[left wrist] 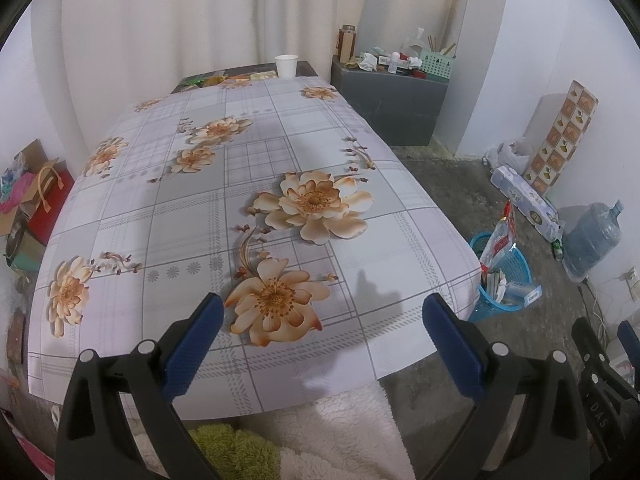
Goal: Collect trash
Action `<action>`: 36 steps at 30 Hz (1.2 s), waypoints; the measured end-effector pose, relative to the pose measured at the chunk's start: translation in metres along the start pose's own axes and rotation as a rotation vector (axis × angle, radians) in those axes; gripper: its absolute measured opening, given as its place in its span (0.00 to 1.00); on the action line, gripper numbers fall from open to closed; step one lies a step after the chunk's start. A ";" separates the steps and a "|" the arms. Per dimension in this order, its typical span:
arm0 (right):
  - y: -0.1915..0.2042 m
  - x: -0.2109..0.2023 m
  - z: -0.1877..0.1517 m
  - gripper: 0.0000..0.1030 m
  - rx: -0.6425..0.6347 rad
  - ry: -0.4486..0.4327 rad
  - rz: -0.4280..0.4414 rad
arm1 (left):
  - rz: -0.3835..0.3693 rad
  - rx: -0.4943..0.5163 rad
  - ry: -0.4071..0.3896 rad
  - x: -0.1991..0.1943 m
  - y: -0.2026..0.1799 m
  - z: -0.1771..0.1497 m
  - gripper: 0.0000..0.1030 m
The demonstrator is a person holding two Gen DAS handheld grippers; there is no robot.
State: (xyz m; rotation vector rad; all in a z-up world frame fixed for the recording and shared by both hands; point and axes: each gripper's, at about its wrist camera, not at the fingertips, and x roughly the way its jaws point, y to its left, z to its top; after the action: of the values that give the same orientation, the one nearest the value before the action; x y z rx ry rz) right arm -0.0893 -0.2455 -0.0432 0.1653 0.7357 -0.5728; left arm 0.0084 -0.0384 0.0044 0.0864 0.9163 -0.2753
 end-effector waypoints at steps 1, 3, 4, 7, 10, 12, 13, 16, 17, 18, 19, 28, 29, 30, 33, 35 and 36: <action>0.000 0.000 0.000 0.92 0.000 0.001 -0.001 | 0.001 0.000 -0.001 0.000 0.000 0.000 0.95; 0.001 0.000 0.000 0.92 0.002 0.001 0.000 | 0.000 0.000 -0.001 0.000 0.001 0.000 0.95; 0.001 0.000 0.000 0.92 0.002 0.002 0.000 | 0.001 0.000 0.000 0.000 0.000 0.000 0.95; 0.001 0.000 0.000 0.92 -0.001 0.001 0.000 | 0.001 -0.001 0.000 0.000 0.001 0.001 0.95; 0.001 -0.001 -0.001 0.92 -0.002 0.000 -0.004 | 0.001 0.001 0.000 0.000 0.001 0.001 0.95; 0.001 -0.001 0.000 0.92 -0.001 0.001 -0.004 | 0.001 0.002 0.000 0.000 0.001 0.000 0.95; 0.002 -0.001 -0.001 0.92 0.001 0.001 -0.002 | 0.003 0.002 0.000 0.000 0.001 0.000 0.95; 0.002 -0.001 -0.001 0.92 0.001 0.001 -0.003 | 0.006 0.001 -0.001 -0.001 0.002 0.000 0.95; 0.002 -0.001 -0.001 0.92 0.000 0.001 -0.002 | 0.006 0.000 -0.001 -0.001 0.002 0.000 0.95; 0.003 -0.001 -0.001 0.92 0.000 0.001 -0.003 | 0.007 -0.002 0.000 -0.001 0.003 0.000 0.95; 0.003 -0.001 -0.001 0.92 -0.001 0.002 -0.005 | 0.008 -0.004 0.002 -0.002 0.004 0.000 0.95; 0.004 -0.001 -0.001 0.92 -0.001 0.000 -0.006 | 0.013 -0.007 0.006 -0.003 0.006 0.001 0.95; 0.003 -0.001 -0.001 0.92 -0.002 0.000 -0.005 | 0.013 -0.007 0.005 -0.003 0.005 0.000 0.95; 0.003 -0.001 -0.001 0.92 -0.003 0.000 -0.005 | 0.014 -0.007 0.004 -0.003 0.005 0.000 0.95; 0.002 -0.001 0.000 0.92 -0.004 0.000 -0.005 | 0.014 -0.011 0.006 -0.003 0.007 0.000 0.95; 0.003 -0.001 0.001 0.92 -0.005 -0.001 -0.006 | 0.015 -0.013 0.006 -0.003 0.007 -0.001 0.95; 0.001 -0.001 0.001 0.92 -0.007 -0.002 -0.006 | 0.016 -0.012 0.006 -0.003 0.006 -0.001 0.95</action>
State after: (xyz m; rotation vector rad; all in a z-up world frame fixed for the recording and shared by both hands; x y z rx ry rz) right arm -0.0886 -0.2444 -0.0421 0.1562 0.7364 -0.5759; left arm 0.0074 -0.0320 0.0059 0.0837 0.9227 -0.2543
